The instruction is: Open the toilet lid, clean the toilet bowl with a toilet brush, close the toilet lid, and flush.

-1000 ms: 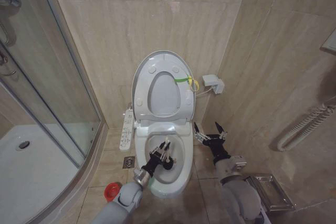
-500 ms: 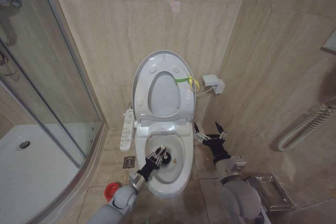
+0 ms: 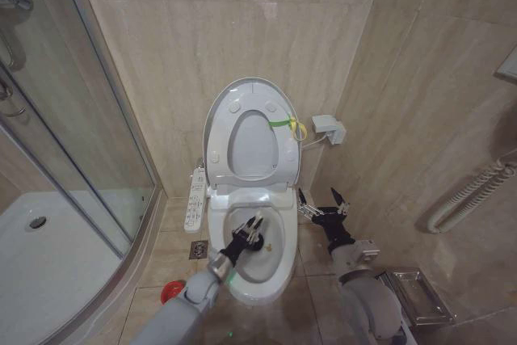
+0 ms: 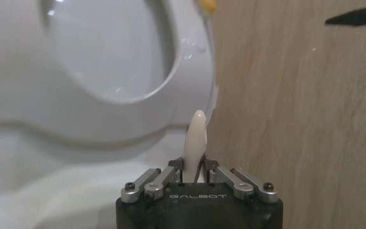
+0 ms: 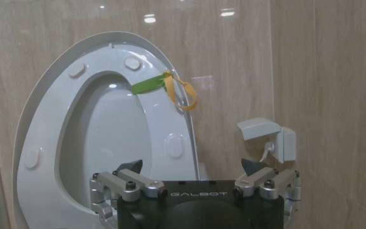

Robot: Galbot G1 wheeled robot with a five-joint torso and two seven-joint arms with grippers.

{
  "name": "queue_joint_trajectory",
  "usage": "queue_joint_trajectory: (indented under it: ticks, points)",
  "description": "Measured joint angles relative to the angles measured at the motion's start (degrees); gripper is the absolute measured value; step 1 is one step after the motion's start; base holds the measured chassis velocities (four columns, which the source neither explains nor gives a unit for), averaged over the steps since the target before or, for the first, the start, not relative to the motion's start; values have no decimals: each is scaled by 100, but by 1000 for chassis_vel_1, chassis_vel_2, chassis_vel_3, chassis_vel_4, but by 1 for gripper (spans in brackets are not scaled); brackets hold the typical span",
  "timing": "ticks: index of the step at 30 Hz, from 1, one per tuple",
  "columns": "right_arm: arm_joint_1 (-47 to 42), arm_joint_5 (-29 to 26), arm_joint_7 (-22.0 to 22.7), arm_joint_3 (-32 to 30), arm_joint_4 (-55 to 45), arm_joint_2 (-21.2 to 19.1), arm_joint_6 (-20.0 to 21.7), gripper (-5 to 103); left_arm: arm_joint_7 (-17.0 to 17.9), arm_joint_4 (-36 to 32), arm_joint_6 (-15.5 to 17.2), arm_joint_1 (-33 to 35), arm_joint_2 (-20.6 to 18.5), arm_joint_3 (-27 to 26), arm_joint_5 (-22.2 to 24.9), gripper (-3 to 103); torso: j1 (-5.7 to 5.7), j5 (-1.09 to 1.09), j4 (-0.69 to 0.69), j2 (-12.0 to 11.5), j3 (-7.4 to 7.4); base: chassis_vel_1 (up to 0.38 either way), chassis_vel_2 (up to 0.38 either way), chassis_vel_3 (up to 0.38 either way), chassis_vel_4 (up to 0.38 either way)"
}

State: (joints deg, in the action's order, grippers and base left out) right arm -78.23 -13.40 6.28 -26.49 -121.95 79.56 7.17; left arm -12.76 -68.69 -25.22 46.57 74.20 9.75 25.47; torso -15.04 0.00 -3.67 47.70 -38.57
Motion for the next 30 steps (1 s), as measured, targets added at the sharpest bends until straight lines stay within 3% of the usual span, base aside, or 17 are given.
queue_joint_trajectory:
  ticks: [10, 22, 30]
  points:
    - [0, 0, 0, 0, 0, 0, 0, 100, 72, -249, -41, -267, 191, 253, -45, 20, 0, 0, 2, 0, 0, 0, 0, 0, 0]
    - [0, 0, 0, 0, 0, 0, 0, 100, -183, 287, -112, -309, 203, 174, 292, 20, 1, -1, 2, 0, 0, 0, 0, 0, 0]
    - [0, 0, 0, 0, 0, 0, 0, 100, -237, 506, -191, -441, -74, -218, -146, 20, 1, 0, 3, 0, 1, 0, 0, 0, 0]
